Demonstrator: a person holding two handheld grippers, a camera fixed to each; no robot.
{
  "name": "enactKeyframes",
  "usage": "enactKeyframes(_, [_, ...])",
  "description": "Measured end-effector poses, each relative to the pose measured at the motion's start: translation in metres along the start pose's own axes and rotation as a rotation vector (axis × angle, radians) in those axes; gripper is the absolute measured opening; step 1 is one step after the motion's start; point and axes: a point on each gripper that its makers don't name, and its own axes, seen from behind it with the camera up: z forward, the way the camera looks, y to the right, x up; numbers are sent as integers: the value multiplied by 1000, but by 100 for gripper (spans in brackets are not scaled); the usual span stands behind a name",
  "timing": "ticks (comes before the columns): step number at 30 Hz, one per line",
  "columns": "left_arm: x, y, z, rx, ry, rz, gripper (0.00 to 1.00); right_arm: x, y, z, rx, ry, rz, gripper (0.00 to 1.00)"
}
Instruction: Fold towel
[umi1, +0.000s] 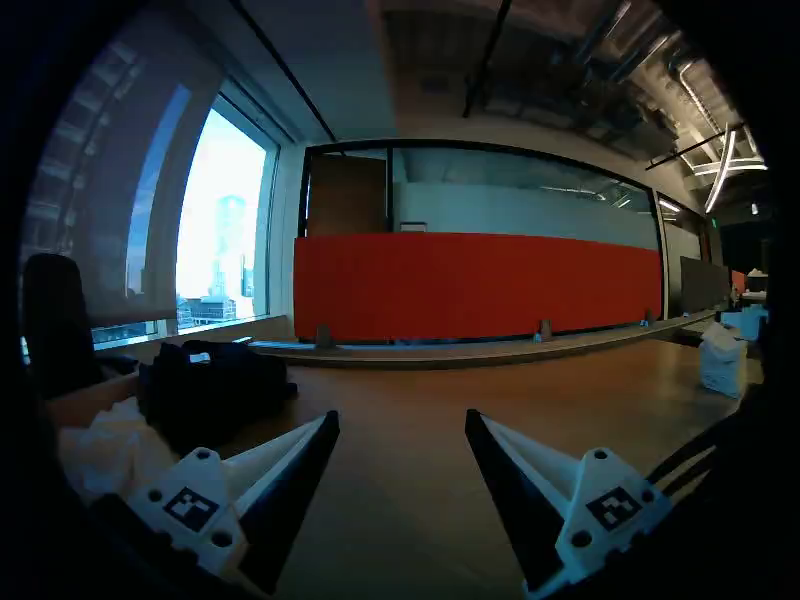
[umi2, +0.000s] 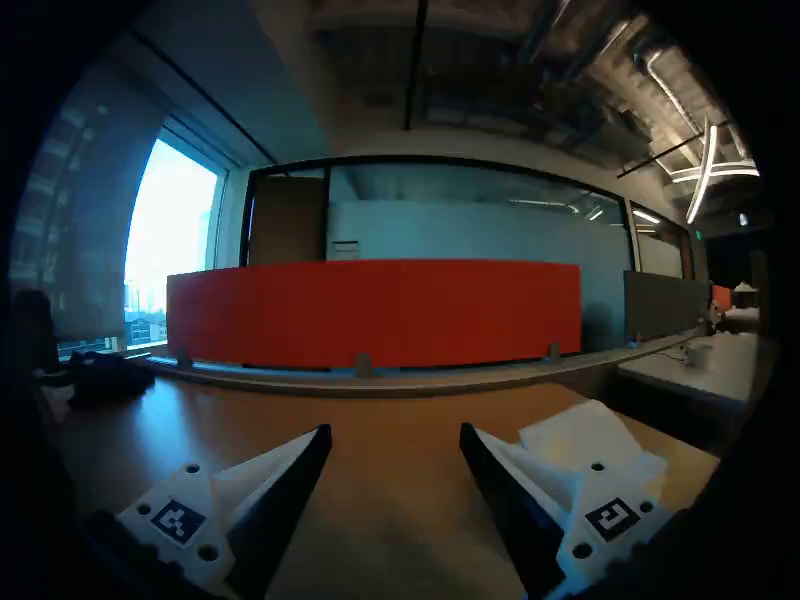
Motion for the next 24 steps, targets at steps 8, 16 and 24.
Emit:
enactKeyframes(8, [0,0,0,0,0,0,93,-16,7,-1,1,-8,5,99])
enactKeyframes(16, [0,0,0,0,0,0,93,-25,10,-1,9,-6,-8,99])
enactKeyframes(24, [0,0,0,0,0,0,93,-29,7,-3,11,-4,-15,99])
